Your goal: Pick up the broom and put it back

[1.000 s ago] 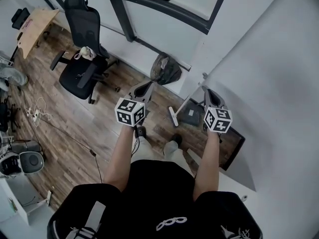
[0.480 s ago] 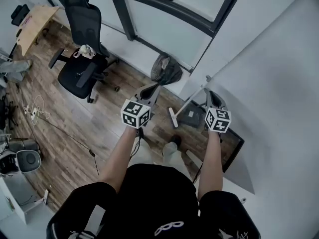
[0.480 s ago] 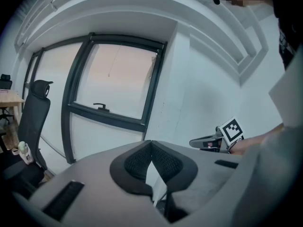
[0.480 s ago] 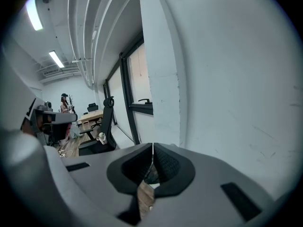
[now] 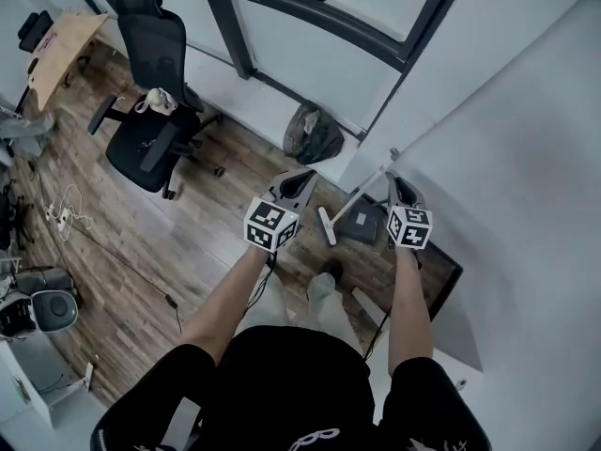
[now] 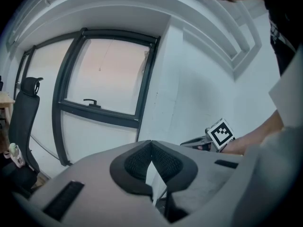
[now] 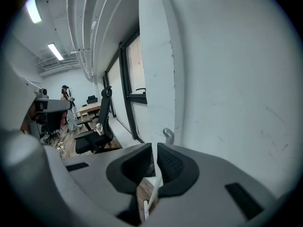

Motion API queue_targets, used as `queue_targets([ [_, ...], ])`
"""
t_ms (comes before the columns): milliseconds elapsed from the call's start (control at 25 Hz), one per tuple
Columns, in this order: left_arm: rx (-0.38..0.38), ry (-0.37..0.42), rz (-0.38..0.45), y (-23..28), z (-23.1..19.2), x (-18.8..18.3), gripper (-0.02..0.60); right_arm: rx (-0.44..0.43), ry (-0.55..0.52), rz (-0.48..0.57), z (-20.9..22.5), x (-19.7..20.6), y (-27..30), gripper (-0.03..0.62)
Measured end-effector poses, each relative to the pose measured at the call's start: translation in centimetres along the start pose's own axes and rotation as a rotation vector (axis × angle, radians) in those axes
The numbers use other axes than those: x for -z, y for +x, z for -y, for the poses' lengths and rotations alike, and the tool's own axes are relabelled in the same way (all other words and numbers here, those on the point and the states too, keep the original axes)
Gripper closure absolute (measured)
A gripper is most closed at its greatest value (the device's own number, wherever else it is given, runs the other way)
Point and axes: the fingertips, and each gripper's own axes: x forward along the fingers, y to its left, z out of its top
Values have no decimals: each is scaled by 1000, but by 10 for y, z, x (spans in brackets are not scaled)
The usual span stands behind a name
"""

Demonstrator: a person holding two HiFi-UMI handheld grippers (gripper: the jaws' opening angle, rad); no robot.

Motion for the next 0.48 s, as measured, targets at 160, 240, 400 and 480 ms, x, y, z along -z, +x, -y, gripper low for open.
queue_targets([
  [160,-10,-11,-14,14,-1,13,560,0,-24,-29,9,10,18,561],
  [240,-10,-14,-28,20,-1,21,560,-18,-7,-43,12,15,28,462],
  [400,-6,-16,-58,31,-5,32,560,-26,35,-77,22,28,48,428],
  [480,-11,-19,-68,34,-8,36,560,-26,45,-96,27,34,57,422],
])
